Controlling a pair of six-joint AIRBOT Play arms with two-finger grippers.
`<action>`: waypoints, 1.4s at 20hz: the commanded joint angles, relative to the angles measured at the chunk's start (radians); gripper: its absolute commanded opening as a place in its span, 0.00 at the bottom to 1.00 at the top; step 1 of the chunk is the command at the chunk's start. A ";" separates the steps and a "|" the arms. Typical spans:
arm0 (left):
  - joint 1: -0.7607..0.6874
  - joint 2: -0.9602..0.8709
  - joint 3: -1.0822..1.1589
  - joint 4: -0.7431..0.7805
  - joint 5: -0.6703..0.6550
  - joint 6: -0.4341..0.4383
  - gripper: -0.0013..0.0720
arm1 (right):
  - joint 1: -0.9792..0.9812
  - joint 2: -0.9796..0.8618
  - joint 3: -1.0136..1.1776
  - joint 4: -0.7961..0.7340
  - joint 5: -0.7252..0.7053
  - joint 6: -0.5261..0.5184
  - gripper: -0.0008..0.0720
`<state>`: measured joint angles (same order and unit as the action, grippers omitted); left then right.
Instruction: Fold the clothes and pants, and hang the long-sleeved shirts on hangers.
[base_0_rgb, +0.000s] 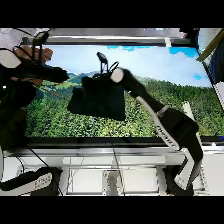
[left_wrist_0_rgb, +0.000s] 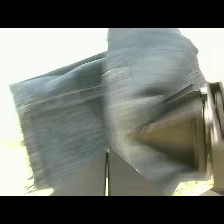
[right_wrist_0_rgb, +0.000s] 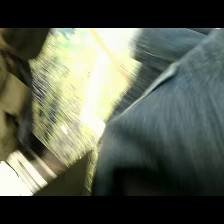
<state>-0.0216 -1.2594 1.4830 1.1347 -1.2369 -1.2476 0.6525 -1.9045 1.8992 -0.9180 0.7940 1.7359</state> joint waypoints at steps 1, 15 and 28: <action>0.063 0.020 0.000 0.025 -0.037 0.006 0.04 | 0.056 -0.033 0.019 0.004 -0.148 0.005 0.88; 0.076 0.019 0.000 0.024 -0.037 0.005 0.04 | -0.460 0.001 -0.132 -0.027 0.519 -0.155 0.88; 0.075 0.019 0.000 0.024 -0.043 -0.032 0.04 | -0.401 -0.179 -0.160 0.273 0.451 -0.358 0.97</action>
<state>0.0536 -1.2404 1.4830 1.1587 -1.2781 -1.2755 0.2321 -2.0705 1.7409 -0.6720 1.3251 1.3979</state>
